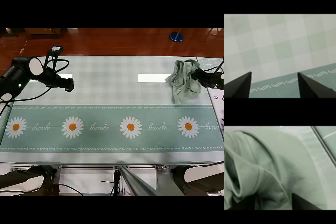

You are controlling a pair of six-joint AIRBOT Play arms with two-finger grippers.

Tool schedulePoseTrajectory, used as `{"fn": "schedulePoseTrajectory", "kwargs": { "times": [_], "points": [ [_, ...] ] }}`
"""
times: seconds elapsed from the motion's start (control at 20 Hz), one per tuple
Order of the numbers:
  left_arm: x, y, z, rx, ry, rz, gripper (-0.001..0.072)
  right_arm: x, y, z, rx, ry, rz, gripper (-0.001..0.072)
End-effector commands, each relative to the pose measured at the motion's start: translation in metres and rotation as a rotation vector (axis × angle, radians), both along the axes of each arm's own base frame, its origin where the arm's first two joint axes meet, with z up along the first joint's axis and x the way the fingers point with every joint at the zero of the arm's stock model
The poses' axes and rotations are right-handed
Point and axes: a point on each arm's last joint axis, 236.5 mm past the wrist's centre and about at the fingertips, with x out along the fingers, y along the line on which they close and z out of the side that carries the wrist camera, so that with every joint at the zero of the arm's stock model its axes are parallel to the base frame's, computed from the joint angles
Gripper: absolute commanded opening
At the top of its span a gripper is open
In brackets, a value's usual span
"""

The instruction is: Fold the shirts.

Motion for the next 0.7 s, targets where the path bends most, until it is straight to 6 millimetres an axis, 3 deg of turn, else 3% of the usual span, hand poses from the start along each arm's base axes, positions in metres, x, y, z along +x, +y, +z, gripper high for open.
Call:
{"fn": "schedulePoseTrajectory", "kwargs": {
  "times": [0.0, 0.05, 0.15, 0.2, 0.3, 0.4, 0.55, 0.65],
  "points": [
    [-0.001, 0.0, 0.0, 0.0, 0.004, 0.0, 0.0681, 0.014, 0.018, -0.019, 0.082, 0.006, 0.015, 0.0221],
    [-0.001, 0.0, 0.0, 0.0, 0.005, 0.0, 0.0681, 0.018, 0.018, -0.011, 0.09, -0.011, 0.013, 0.0044],
    [-0.001, 0.0, 0.0, 0.0, 0.005, 0.0, 0.068, 0.029, 0.021, 0.025, 0.076, -0.074, 0.05, 0.0027],
    [-0.001, 0.0, 0.0, 0.0, 0.005, 0.001, 0.068, 0.033, 0.024, 0.052, 0.038, -0.111, 0.099, 0.0026],
    [-0.002, -0.001, 0.004, -0.003, 0.001, -0.001, 0.0677, 0.037, 0.035, 0.117, -0.022, -0.196, 0.188, 0.0025],
    [-0.004, -0.001, 0.021, -0.005, 0.0, -0.004, 0.0652, 0.03, 0.046, 0.194, -0.083, -0.295, 0.247, 0.0025],
    [-0.003, -0.002, 0.079, -0.014, -0.051, -0.012, 0.0648, -0.002, 0.068, 0.322, -0.164, -0.5, 0.272, 0.0025],
    [-0.003, -0.004, 0.144, -0.041, -0.169, -0.017, 0.0649, -0.036, 0.09, 0.404, -0.194, -0.659, 0.28, 0.0026]
  ]
}}
